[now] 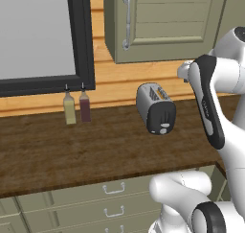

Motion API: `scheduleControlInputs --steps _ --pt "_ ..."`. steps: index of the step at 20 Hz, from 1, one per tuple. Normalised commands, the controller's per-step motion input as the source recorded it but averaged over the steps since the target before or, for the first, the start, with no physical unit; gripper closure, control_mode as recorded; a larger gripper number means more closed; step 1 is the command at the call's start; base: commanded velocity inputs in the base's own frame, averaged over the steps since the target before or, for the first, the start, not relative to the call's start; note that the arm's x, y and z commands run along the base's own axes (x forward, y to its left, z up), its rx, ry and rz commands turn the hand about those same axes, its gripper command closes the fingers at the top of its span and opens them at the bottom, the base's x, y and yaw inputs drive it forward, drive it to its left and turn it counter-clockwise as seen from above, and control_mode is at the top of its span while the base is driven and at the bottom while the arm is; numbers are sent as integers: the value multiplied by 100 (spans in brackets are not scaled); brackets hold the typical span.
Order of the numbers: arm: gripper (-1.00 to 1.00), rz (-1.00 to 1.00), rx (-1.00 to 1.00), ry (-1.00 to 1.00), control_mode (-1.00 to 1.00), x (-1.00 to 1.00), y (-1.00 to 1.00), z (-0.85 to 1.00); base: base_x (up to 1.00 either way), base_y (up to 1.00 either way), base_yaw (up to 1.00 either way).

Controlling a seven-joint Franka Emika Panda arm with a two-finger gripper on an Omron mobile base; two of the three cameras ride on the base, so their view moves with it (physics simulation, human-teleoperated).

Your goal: Start the toaster. Once the lever pops up, take the bread to the plate on the dining counter.

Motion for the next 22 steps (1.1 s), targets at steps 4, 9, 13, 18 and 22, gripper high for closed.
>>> scheduleControlInputs --steps 4,9,13,18,22 --pt "-100 0 0 0 -100 0 0 0 0 0 0" --pt "-100 0 0 0 -100 0 0 0 0 0 0" --pt "-100 0 0 0 -100 0 0 0 0 0 0" --pt "-100 0 0 0 -100 0 0 0 0 0 0" --pt "-100 0 0 0 -100 0 0 0 0 0 0"
